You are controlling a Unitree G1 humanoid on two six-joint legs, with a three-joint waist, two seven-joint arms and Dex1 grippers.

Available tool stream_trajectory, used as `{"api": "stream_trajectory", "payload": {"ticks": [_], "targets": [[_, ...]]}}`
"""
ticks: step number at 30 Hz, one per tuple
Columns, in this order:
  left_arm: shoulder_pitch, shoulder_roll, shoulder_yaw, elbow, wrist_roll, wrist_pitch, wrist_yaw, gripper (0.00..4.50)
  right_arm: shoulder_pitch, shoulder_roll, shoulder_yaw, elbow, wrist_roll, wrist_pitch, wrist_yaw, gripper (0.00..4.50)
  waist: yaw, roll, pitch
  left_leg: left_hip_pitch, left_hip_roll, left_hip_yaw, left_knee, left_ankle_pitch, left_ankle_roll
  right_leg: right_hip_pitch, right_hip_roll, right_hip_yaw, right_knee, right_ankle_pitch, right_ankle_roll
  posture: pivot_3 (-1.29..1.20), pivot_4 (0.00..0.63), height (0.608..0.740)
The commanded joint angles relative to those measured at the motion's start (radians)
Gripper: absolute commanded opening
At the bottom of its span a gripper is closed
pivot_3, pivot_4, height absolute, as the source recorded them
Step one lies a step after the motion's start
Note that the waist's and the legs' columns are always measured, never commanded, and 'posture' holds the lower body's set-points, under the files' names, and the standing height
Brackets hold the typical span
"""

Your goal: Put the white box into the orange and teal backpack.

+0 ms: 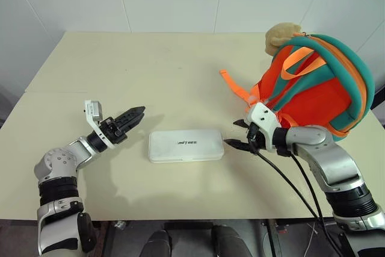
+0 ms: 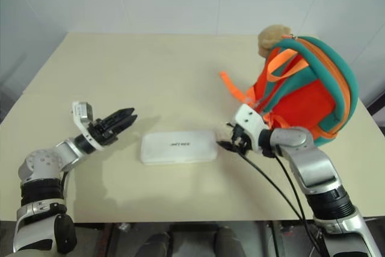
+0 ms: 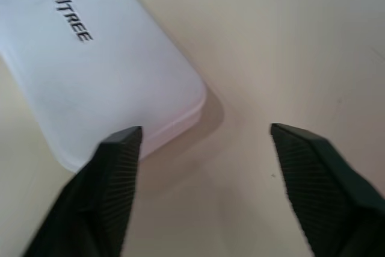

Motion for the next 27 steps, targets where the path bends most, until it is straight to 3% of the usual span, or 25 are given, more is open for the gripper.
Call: {"api": "stream_trajectory", "payload": {"ticks": [1, 7, 8, 11, 21, 26, 27], "targets": [[0.012, 0.009, -0.012, -0.052, 0.012, -0.039, 0.011, 4.50, 0.001, -0.025, -0.046, -0.065, 0.021, 0.026, -0.009, 2.43, 0.000, 0.000, 0.000, 0.000, 0.000, 0.000, 0.000, 0.000, 0.000, 0.000, 0.000, 0.000, 0.000, 0.000, 0.000, 0.00, 0.150, 0.740], [0.088, 0.018, -0.072, -0.204, 0.120, -0.259, 0.018, 4.50, 0.002, -0.026, -0.050, -0.062, 0.019, 0.026, -0.014, 0.33, 0.000, 0.000, 0.000, 0.000, 0.000, 0.001, 0.000, 0.000, -0.001, 0.000, 0.000, 0.001, -0.001, 0.000, 0.000, 0.00, 0.150, 0.740], [0.093, 0.014, -0.061, -0.215, 0.100, -0.250, 0.019, 4.12, 0.000, -0.025, -0.049, -0.060, 0.019, 0.025, -0.015, 0.15, 0.000, 0.000, 0.000, 0.000, 0.000, 0.001, 0.000, -0.001, -0.001, 0.000, 0.000, 0.001, -0.002, 0.000, 0.000, 0.00, 0.150, 0.740], [0.096, 0.013, -0.049, -0.215, 0.083, -0.226, 0.053, 3.33, -0.002, -0.024, -0.046, -0.055, 0.019, 0.020, -0.014, 0.12, 0.001, 0.000, 0.000, 0.000, 0.000, 0.001, 0.000, -0.001, -0.001, 0.000, 0.000, 0.001, -0.002, 0.000, 0.000, 0.00, 0.150, 0.740], [0.151, 0.020, -0.003, -0.313, -0.025, -0.119, 0.090, 3.29, 0.012, -0.066, -0.013, -0.013, -0.027, -0.029, 0.010, 0.12, 0.001, 0.000, 0.000, -0.001, 0.000, 0.001, 0.000, -0.001, -0.001, 0.000, 0.000, 0.001, -0.003, 0.000, 0.000, 0.00, 0.150, 0.740], [0.180, 0.034, 0.001, -0.323, -0.052, -0.031, 0.156, 4.48, 0.011, -0.067, 0.016, 0.013, -0.054, -0.056, 0.013, 0.12, -0.001, 0.000, 0.000, 0.000, 0.001, 0.001, 0.000, -0.001, -0.001, 0.000, 0.000, 0.001, -0.002, 0.000, 0.000, 0.00, 0.150, 0.740], [0.183, 0.033, 0.001, -0.327, -0.054, -0.029, 0.158, 4.50, 0.011, -0.067, 0.020, 0.016, -0.056, -0.061, 0.014, 0.12, 0.000, 0.000, 0.000, 0.000, 0.001, 0.001, 0.000, -0.001, -0.001, 0.000, 0.000, 0.001, -0.002, 0.000, 0.000, 0.00, 0.150, 0.740]]}}
